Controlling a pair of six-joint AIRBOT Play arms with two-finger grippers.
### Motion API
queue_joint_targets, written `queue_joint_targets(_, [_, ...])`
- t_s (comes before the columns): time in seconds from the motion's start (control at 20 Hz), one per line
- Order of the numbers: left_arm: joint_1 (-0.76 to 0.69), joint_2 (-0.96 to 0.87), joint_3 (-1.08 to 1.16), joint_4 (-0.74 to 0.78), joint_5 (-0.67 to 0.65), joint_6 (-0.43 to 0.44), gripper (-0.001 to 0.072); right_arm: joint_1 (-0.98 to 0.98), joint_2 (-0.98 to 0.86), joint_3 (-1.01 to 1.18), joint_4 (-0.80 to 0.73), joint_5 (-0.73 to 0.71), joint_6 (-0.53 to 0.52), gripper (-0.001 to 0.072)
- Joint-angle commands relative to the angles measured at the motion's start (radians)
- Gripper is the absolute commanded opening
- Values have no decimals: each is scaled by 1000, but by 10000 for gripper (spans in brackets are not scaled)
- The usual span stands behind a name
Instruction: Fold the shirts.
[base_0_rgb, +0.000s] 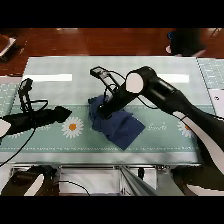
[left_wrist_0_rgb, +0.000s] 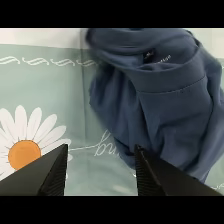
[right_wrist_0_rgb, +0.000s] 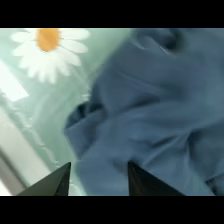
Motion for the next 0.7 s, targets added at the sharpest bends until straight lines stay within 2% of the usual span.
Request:
queue_joint_targets(0.0, [10,1,13,3,-36,4,508,-109,29,21,-138,104,24,417])
queue_joint_targets(0.15, [29,1,32,-13,-138,-6,508,-410,206,-9,-369,163,91,415])
queue_joint_targets(0.25, [19,-18,30,-121,-127,-9,508,-653,333,-131,-378,96,138,413])
queue_joint_targets(0.35, [-11,-92,29,-285,-57,65,508,-836,431,-308,-298,-1,172,406])
queue_joint_targets(0.45, [-54,-222,33,-470,-14,178,508,-947,493,-493,-164,-59,126,406])
queue_joint_targets(0.5, [-84,-294,41,-516,-8,251,508,-971,510,-572,-113,-74,88,406])
queue_joint_targets(0.65, [-162,-502,69,-502,-9,301,508,-977,519,-718,-7,-98,14,406])
